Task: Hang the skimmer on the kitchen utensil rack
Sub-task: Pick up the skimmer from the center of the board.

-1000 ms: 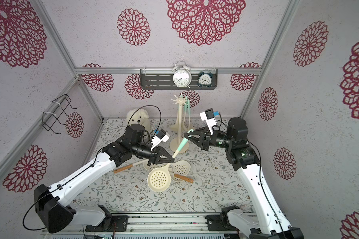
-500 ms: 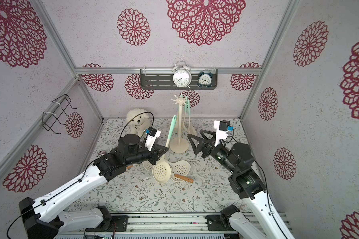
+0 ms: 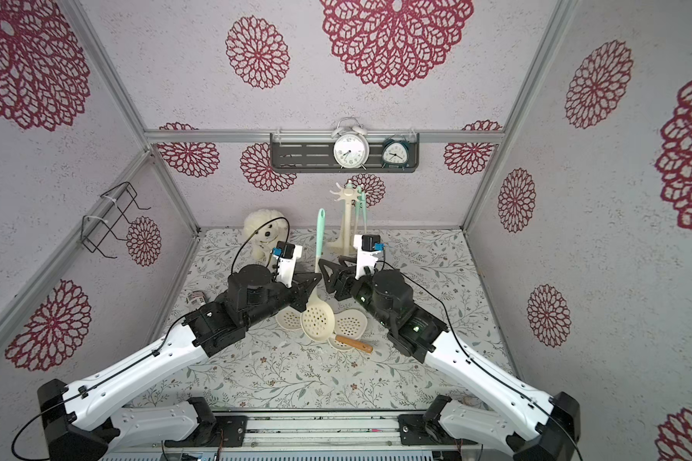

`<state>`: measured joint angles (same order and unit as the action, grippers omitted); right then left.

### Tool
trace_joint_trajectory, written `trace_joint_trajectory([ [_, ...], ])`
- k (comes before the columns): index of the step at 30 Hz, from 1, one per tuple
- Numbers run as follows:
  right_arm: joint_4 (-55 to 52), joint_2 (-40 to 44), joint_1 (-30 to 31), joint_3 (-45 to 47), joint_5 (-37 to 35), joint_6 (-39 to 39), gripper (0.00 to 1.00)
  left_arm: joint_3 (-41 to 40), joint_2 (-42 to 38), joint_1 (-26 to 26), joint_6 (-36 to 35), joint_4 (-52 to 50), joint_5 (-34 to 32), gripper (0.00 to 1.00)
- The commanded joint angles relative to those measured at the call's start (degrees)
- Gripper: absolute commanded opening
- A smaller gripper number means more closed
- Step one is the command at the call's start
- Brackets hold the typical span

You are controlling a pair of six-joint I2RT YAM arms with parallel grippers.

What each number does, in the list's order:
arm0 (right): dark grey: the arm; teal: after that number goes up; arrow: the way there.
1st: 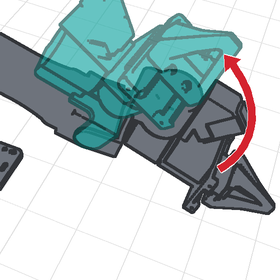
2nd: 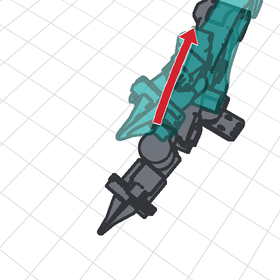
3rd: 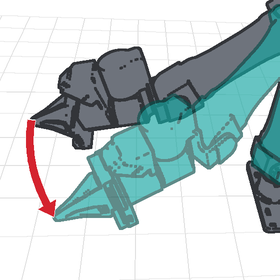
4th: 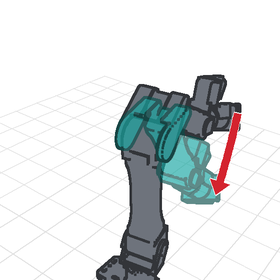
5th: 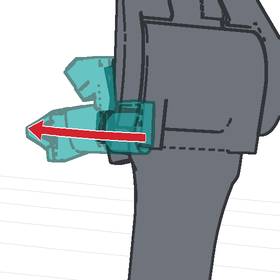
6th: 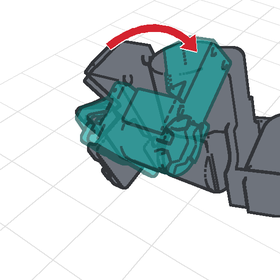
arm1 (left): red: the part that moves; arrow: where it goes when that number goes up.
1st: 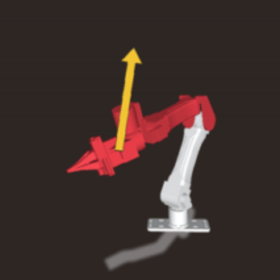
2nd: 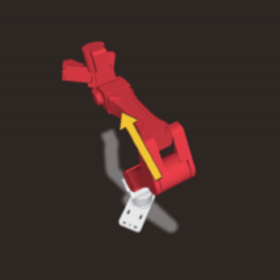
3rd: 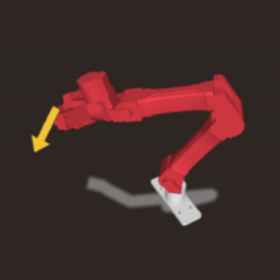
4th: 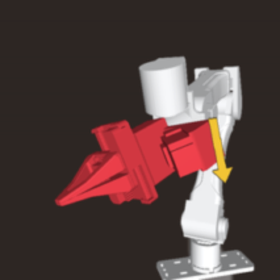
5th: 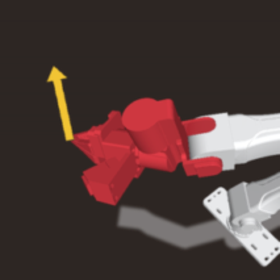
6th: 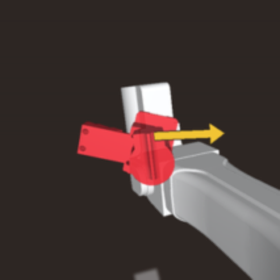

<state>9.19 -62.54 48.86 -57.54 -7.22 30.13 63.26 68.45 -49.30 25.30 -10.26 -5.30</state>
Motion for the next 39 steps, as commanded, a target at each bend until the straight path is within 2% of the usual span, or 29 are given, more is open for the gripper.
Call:
trace_joint_trajectory([
  [1, 5.9, -0.5, 0.2, -3.3, 1.0, 0.9, 0.63, -0.1, 0.5, -0.8, 0.6, 3.4, -0.6, 0.00],
  [5, 6.3, -2.5, 0.1, -4.2, 1.5, 1.0, 0.59, -0.1, 0.9, -1.1, 0.7, 3.8, -0.4, 0.00],
  [16, 6.3, -6.2, -1.4, -6.4, 2.8, 0.6, 0.39, -0.3, 1.2, -2.0, 1.1, 4.5, -0.9, 0.00],
  [20, 6.9, -6.0, -1.5, -5.3, 3.3, 0.5, 0.27, -0.5, 1.2, -2.0, 1.6, 4.5, -1.6, 0.00],
  [25, 6.5, -4.3, -1.8, -2.6, 2.0, -1.6, 0.03, -0.8, 1.0, -2.0, 2.5, 4.5, -2.7, 0.00],
  [26, 6.4, -3.5, -2.0, -1.7, 1.8, -1.7, 0.00, -0.9, 1.0, -2.0, 2.9, 4.3, -2.9, 0.04],
  [30, 3.3, 0.8, -4.0, 1.3, 0.6, -3.1, 0.00, -1.4, -0.7, -2.1, 4.0, 3.3, -2.8, 0.47],
  [33, -0.7, 6.0, -6.0, 4.4, -1.0, -6.0, 0.00, -1.9, -3.1, -2.1, 4.7, 1.9, -3.5, 0.76],
  [35, -4.2, 9.8, -8.0, 6.2, -1.7, -7.8, 0.00, -2.3, -4.7, -2.1, 4.7, 0.8, -5.2, 0.85],
  [39, -12.5, 14.7, -14.5, 7.4, 3.8, -12.7, 0.00, -0.7, -5.9, -1.9, 3.4, -3.7, -7.5, 0.88],
])
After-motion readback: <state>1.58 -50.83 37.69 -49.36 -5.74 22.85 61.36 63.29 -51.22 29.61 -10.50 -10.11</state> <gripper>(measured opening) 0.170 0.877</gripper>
